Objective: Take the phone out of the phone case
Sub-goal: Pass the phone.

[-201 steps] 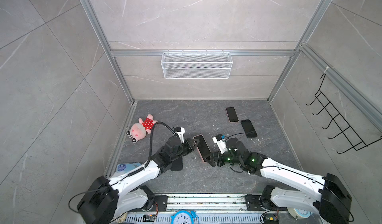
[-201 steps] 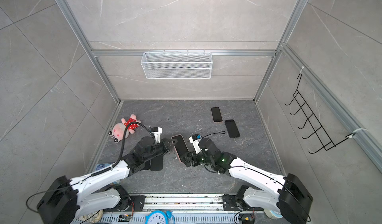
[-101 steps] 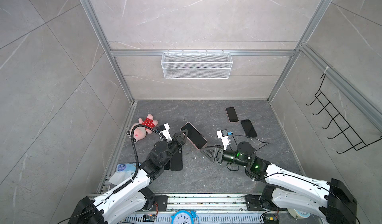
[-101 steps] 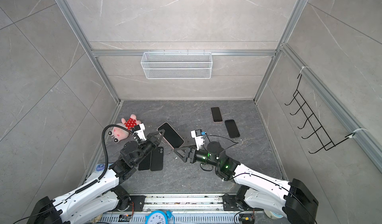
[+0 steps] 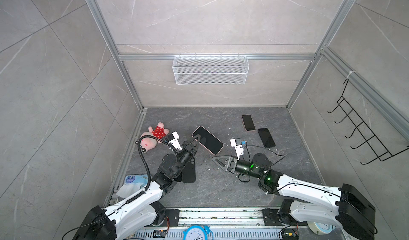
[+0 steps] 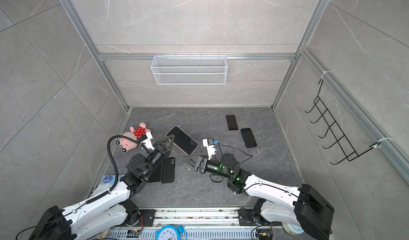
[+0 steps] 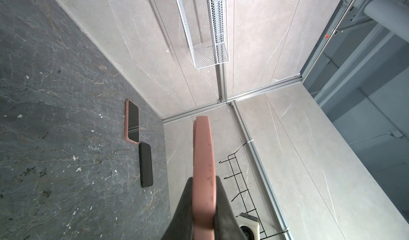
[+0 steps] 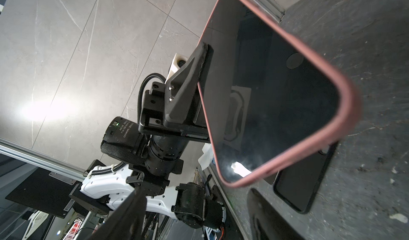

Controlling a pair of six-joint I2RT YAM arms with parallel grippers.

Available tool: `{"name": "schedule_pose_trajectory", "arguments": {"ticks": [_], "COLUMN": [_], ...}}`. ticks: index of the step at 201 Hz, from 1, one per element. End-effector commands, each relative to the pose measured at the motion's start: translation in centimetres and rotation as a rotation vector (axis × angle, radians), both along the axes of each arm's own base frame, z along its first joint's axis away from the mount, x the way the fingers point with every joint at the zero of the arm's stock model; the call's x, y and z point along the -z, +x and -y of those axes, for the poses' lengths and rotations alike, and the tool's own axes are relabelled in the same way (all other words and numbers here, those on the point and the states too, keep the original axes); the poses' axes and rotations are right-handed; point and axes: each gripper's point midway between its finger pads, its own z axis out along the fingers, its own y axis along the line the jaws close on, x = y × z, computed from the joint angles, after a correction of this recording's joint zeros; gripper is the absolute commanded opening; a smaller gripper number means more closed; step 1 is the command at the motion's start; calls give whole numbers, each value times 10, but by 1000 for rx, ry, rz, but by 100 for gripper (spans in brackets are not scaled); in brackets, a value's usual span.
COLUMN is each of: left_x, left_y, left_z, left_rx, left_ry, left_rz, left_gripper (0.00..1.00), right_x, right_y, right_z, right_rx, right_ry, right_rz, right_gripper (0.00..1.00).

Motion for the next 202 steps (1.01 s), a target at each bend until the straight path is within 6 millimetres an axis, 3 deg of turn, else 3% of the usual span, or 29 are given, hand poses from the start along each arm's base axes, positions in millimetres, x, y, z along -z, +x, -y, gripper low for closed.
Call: {"name": "schedule_pose_trajectory", "arguments": {"ticks": [1, 67, 169, 202], "left_x": [-50, -46, -46, -46], "left_y": [-8, -10, -13, -14], "left_z": [-10, -13, -17, -17], "left_rx": [-7, -12, -19, -18], "left_ry": [-153, -163, -172, -173], "left_rz": [125, 119, 126, 126], "left_gripper": [0, 0, 0, 0], "right_x": [-12, -21, -25, -26], "right_y": [3, 12, 23, 23], "right_z": [-3, -8, -8, -10], "right_rx": [9, 30, 76, 73], "right_ry": [62, 103, 140, 145], "right_rz": [15, 33, 14, 14], "right_gripper": [68, 49, 35, 25]}}
